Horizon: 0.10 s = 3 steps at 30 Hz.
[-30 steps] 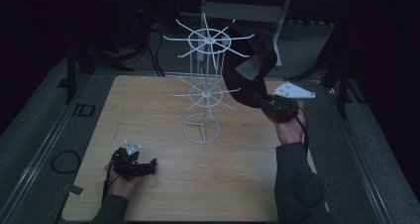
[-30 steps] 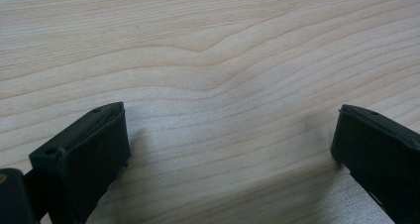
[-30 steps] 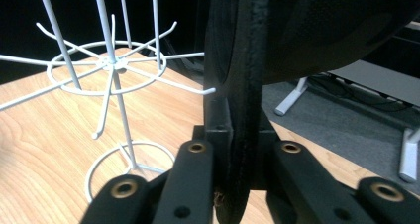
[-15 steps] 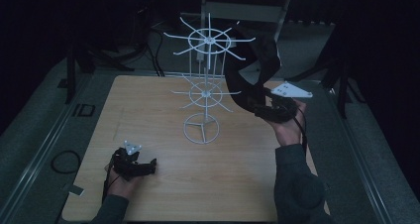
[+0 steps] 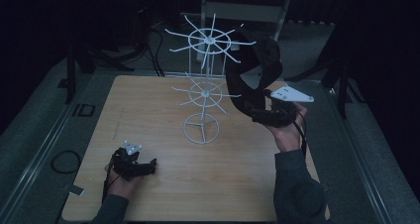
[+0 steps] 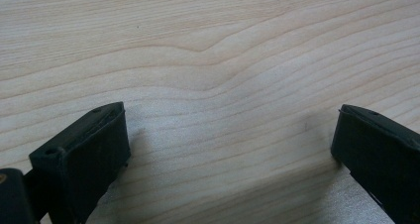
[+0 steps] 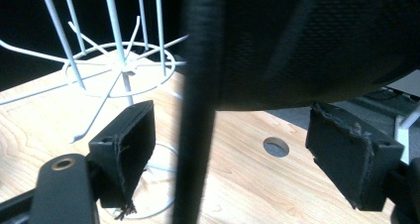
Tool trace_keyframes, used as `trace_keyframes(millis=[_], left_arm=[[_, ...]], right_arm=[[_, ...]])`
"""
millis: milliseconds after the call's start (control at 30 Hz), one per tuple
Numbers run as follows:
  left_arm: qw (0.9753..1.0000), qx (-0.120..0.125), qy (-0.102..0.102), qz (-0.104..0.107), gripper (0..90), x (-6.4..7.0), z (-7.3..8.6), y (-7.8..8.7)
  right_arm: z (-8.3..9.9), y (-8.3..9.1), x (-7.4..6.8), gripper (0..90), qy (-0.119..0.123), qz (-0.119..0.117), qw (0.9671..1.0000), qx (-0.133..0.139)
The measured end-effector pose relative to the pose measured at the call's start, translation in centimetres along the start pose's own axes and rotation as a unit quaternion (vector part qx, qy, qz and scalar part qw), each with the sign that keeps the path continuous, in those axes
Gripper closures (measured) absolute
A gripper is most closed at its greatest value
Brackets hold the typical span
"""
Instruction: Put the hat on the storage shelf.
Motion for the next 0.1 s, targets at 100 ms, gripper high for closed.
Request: trace_keyframes(millis=[100], left_arm=[[1.0000, 0.000, 0.000, 0.000, 1.5, 0.00, 0.00, 0.00]], right_arm=[[0.11, 0.08, -0.08, 18.6, 0.001, 0.001, 1.0000, 0.000]])
Point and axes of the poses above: each handheld gripper's, and its own axes: y roughly backward along the jaws, z roughly out of its underside, x roughly to its right, the point moved 10 cm from there along -y, roughly forward along the jaws, and after that the axes turned 15 degrees about -y, right-handed, at the moved point
